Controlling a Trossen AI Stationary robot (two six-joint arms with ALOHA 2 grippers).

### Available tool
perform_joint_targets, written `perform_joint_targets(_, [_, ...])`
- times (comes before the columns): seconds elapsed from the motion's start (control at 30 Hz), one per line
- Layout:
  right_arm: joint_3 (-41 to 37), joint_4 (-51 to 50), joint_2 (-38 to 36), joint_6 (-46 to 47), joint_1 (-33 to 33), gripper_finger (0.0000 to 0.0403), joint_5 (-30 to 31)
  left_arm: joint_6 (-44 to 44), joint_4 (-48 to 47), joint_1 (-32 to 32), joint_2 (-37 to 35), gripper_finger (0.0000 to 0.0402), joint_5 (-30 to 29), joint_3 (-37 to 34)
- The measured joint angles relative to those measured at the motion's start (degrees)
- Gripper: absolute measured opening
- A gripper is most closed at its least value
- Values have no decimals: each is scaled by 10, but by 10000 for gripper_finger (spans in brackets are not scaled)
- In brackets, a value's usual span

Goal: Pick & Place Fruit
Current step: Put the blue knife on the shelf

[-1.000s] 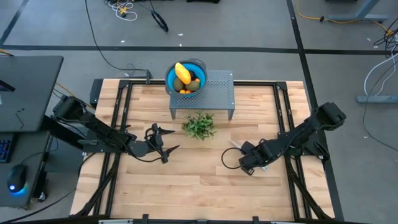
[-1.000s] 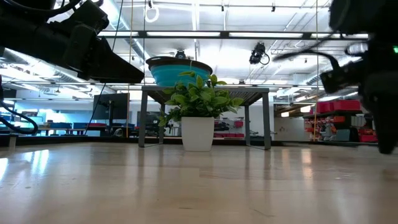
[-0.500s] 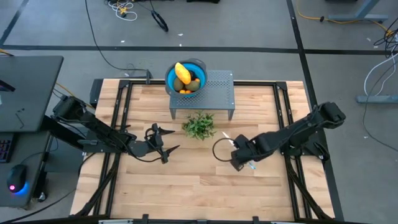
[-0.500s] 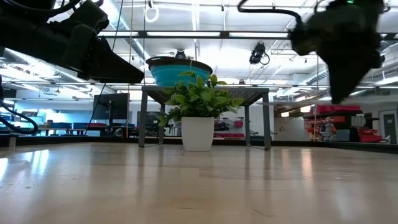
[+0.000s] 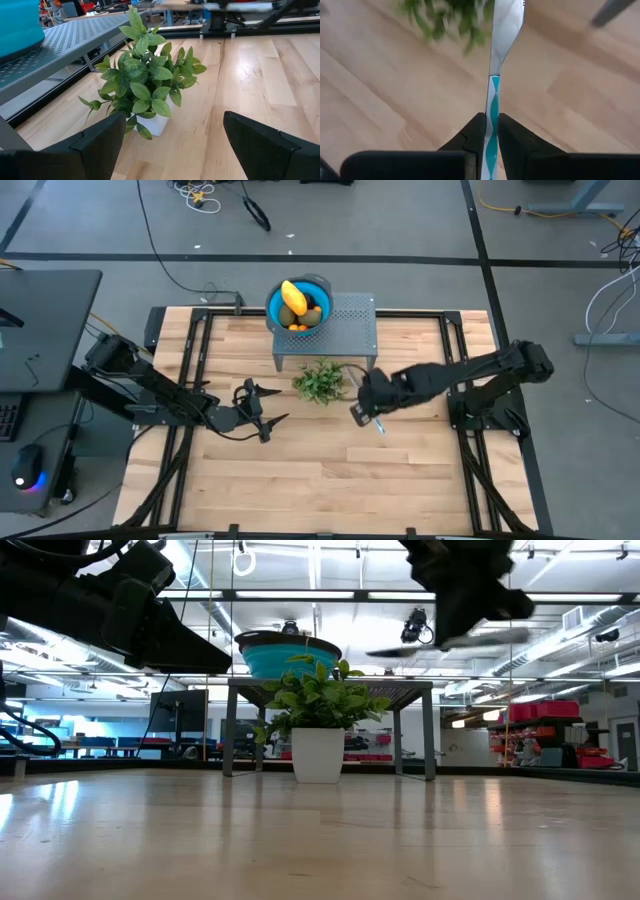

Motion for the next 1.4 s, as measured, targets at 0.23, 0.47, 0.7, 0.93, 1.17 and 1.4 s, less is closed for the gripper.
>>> perform_joint_targets(0.23, [83,-29,-2,-45,-99,54,-20,-2,0,0,0,343,5,0])
perform_joint_targets(0.47, [114,16,-2,-79,-229,54,-85,-3,1,0,0,343,27,0])
perform_joint_targets(0.7, [114,109,9,-61,-300,54,-111,-1,0,0,0,343,40,0])
perform_joint_targets(0.93, [114,144,48,-53,-323,54,-140,9,-3,0,0,343,60,0])
perform_joint_targets(1.17, [114,163,74,-72,-342,54,-154,3,-6,0,0,343,71,0])
perform_joint_targets(1.4, [114,144,74,-92,-373,54,-144,2,-6,0,0,343,71,0])
